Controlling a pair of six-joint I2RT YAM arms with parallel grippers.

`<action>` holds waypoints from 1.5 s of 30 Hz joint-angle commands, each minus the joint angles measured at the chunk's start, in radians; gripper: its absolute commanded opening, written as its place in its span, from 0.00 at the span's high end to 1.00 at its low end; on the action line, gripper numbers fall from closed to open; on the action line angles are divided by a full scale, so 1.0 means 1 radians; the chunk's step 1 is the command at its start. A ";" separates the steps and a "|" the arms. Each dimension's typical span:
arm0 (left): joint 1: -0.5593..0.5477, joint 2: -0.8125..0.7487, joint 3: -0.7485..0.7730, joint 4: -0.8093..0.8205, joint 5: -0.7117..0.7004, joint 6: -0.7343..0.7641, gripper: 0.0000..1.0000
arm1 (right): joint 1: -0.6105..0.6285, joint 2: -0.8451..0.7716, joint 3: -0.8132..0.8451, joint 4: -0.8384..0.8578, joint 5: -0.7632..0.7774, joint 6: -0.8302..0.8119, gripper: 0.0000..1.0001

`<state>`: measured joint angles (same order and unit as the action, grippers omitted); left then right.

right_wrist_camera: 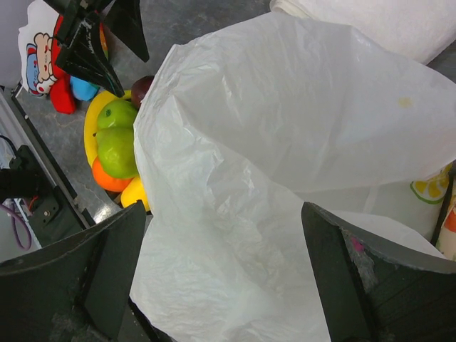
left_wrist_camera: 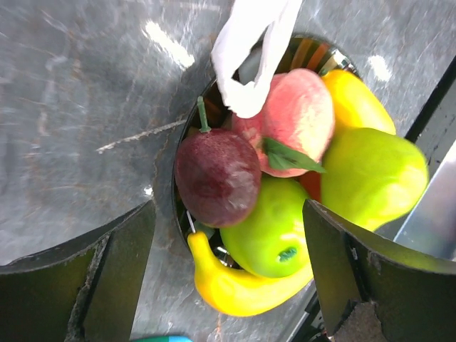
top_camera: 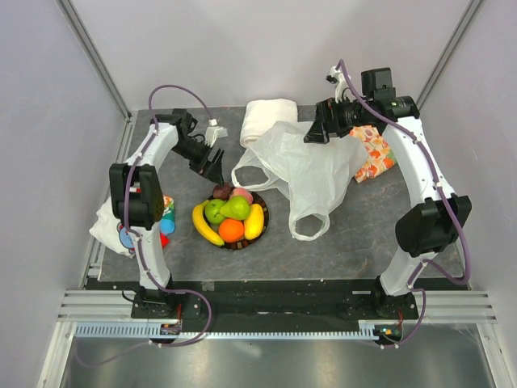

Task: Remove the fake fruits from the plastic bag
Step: Place the fake fruit on the plate, then take out the fake fruit from the plastic bag.

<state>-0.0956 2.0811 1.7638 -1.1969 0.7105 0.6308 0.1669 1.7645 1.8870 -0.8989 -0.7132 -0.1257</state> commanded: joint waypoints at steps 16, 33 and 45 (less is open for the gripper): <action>-0.160 -0.046 0.174 0.234 -0.162 -0.223 0.09 | 0.249 -0.108 0.000 -0.103 -0.071 -0.158 0.02; -0.182 0.016 0.223 0.231 -0.227 -0.422 0.09 | 0.335 0.062 -0.078 0.038 -0.059 0.061 0.06; -0.202 0.093 0.292 0.109 -0.258 -0.370 0.25 | 0.312 0.062 -0.175 0.031 0.351 0.064 0.02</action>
<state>-0.2977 2.1799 2.0186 -1.0321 0.4519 0.2417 0.5056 1.8423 1.7130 -0.8806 -0.5655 -0.0566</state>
